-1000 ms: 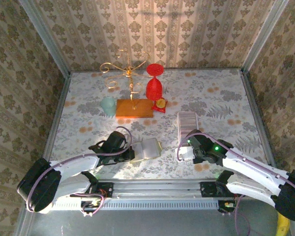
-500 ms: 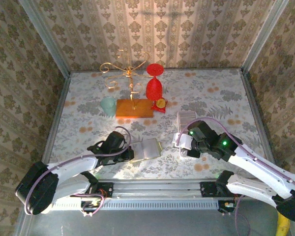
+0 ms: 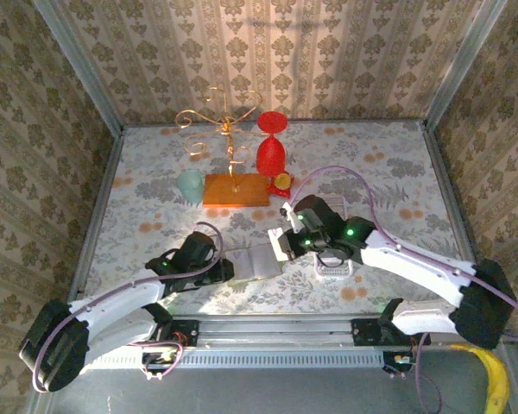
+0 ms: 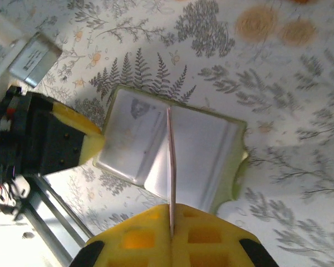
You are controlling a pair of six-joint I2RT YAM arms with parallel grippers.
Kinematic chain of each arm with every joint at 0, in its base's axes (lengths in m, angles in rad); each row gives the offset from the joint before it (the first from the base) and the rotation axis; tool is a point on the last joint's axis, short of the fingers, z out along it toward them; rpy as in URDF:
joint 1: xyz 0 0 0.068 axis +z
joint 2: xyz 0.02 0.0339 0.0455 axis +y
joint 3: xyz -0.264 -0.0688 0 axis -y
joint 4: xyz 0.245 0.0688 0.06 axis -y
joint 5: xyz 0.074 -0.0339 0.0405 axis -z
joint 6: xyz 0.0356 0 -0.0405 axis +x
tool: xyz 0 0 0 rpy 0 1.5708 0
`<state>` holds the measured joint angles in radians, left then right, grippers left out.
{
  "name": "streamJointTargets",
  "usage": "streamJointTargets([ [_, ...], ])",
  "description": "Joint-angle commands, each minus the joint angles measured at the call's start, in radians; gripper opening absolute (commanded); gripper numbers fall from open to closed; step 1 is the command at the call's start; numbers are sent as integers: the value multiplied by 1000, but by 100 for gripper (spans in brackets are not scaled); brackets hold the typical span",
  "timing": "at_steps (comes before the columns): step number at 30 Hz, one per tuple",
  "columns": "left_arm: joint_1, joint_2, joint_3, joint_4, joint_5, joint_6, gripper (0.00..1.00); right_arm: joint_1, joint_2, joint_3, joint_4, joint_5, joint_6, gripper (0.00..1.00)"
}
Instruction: Put the credit cards into the card holder
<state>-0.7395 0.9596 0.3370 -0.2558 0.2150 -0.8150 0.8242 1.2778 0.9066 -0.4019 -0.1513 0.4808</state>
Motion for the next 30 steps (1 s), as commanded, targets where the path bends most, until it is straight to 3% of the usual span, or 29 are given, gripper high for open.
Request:
streamJointTargets([
  [1, 7, -10, 39, -71, -37, 17, 33, 21, 38, 32, 36, -42, 209, 0],
  [4, 8, -15, 44, -82, -35, 22, 33, 39, 23, 92, -113, 133, 78, 0],
  [7, 7, -20, 43, -54, -11, 31, 33, 41, -41, 89, -211, 255, -184, 0],
  [13, 8, -37, 92, -100, -40, 72, 33, 41, -230, 11, -440, 292, -842, 0],
  [15, 11, -45, 98, -102, -45, 76, 33, 23, -301, -20, -502, 333, -961, 0],
  [18, 11, -50, 103, -97, -38, 76, 33, -35, -356, -36, -650, 268, -1142, 0],
  [23, 11, -55, 102, -92, -29, 76, 32, -60, -385, -137, -627, 286, -1229, 0],
  [30, 13, -87, 97, -105, -25, 79, 32, -60, -308, -180, -498, 316, -1248, 0],
])
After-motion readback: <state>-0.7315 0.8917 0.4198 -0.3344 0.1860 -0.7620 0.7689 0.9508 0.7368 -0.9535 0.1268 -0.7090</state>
